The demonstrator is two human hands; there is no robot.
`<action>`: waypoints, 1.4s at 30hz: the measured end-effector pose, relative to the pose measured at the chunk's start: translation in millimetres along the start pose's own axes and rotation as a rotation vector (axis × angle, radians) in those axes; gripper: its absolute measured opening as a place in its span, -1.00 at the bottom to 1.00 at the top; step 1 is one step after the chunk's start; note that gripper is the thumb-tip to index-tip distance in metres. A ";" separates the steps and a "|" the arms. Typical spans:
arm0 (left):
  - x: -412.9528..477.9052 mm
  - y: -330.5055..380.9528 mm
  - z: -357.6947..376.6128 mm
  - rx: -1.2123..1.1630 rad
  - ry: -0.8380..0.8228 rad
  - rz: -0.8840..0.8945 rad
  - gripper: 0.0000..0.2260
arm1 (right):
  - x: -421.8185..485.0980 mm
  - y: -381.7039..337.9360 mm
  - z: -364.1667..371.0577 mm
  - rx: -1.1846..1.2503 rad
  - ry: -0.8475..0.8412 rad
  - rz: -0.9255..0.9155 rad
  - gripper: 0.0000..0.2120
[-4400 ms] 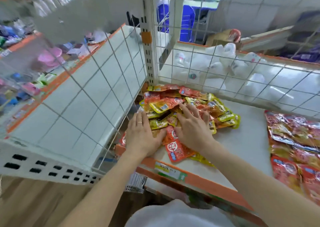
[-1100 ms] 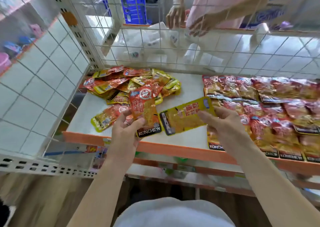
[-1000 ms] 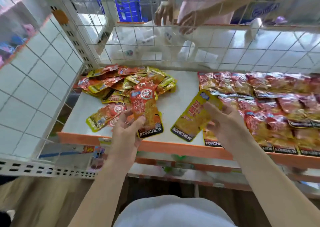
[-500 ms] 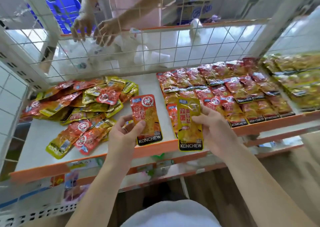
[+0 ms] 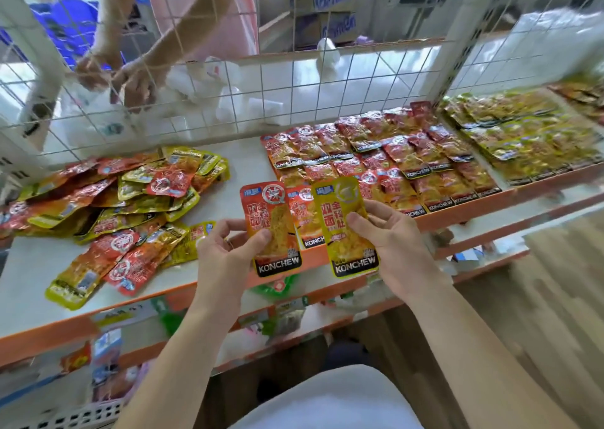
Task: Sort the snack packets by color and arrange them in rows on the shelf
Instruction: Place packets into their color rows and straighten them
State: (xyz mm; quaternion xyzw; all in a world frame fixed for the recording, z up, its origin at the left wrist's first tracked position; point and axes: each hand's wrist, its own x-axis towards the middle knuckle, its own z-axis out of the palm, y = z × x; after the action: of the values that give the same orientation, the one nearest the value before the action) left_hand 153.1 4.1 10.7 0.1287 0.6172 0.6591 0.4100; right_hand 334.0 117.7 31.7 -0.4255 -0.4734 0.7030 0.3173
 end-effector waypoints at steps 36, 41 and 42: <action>55.0 -34.0 73.6 0.322 0.623 0.152 -0.86 | 143.6 -21.1 -43.1 -0.268 -0.317 0.022 -0.79; 86.3 -26.4 56.4 0.778 0.622 0.252 -0.82 | 148.9 -19.1 -29.8 -0.272 -0.267 0.022 -0.77; 89.8 -25.8 54.9 0.871 0.609 0.293 -0.79 | 150.4 -17.8 -27.1 -0.275 -0.250 0.019 -0.77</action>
State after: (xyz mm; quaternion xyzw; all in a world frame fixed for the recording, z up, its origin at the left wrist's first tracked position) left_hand 143.4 103.2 -32.0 0.1745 0.8993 0.4003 0.0256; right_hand 293.5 262.4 -1.6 -0.3786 -0.5968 0.6819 0.1884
